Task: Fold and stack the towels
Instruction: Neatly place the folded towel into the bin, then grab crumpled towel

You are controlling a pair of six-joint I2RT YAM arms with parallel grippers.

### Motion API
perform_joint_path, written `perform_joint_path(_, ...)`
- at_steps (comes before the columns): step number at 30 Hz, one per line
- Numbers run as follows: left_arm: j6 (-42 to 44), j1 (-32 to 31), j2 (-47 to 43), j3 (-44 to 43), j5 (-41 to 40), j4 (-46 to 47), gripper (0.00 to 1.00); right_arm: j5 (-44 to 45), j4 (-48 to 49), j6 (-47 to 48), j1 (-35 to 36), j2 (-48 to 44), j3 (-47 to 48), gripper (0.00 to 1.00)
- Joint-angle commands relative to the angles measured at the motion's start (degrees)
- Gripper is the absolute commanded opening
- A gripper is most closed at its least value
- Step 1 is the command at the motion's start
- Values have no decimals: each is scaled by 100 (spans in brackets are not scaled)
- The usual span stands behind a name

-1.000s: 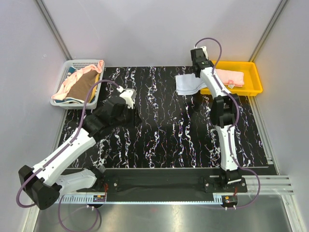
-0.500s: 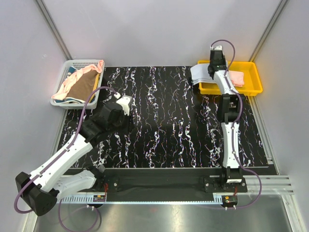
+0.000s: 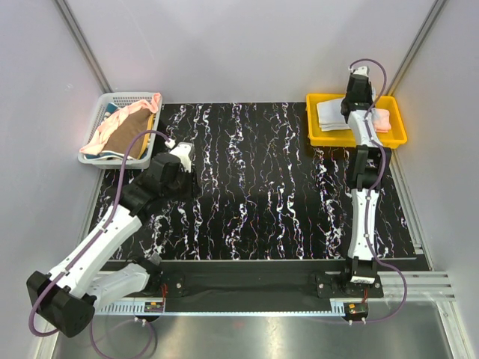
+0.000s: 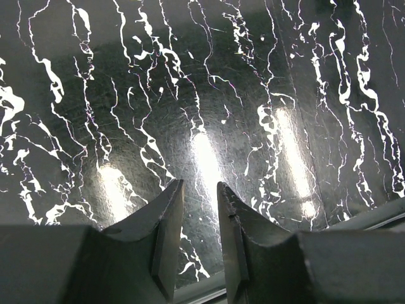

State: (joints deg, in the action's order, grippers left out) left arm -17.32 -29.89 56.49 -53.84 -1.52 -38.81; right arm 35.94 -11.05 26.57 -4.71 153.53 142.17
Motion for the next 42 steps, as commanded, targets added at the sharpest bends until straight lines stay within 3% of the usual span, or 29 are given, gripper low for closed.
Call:
perform_joint_path(1, 97, 123, 81, 49, 301, 339, 32, -122, 332, -81, -126, 18, 276, 1)
perform_joint_path(4, 97, 176, 125, 49, 380, 347, 32, -254, 253, -230, -223, 106, 285, 6)
perform_joint_path(8, 106, 220, 152, 58, 442, 374, 33, -386, 15, -660, -320, 212, 329, 30)
perform_joint_path(11, 97, 247, 178, 67, 460, 365, 33, -474, -169, -977, -338, 81, 329, 56)
perform_joint_path(12, 97, 255, 178, 67, 468, 374, 33, -518, -239, -1065, -338, 11, 364, 72)
perform_joint_path(13, 97, 264, 178, 76, 477, 374, 33, -553, -370, -1266, -338, -173, 382, 81)
perform_joint_path(15, 89, 273, 161, 85, 442, 374, 33, -650, -573, -1504, -329, -367, 513, 96)
perform_joint_path(16, 89, 282, 152, 93, 425, 383, 33, -781, -835, -1653, -337, -594, 566, 99)
perform_joint_path(20, 54, 335, 12, 58, 258, 409, 34, -1413, -1618, -2909, -311, -1377, 541, 100)
perform_joint_path(24, -183, 484, 151, -240, 169, 435, 36, -2152, -1682, -3746, 29, -2798, -974, 100)
perform_joint_path(30, -1088, 984, 994, -1318, -840, 707, 41, -2486, -1199, -4176, 1024, -4311, -3365, 100)
perform_joint_path(32, -1543, 1257, 1591, -1689, -1594, 760, 42, -3082, -883, -4546, 1261, -4612, -3966, 100)
perform_joint_path(37, -2081, 2019, 3258, -2961, -2860, 849, 50, -3479, -443, -4879, 1788, -5184, -5391, 100)
perform_joint_path(42, -2109, 2759, 4719, -4237, -3082, 699, 56, -4024, 23, -5188, 2158, -5413, -6147, 100)
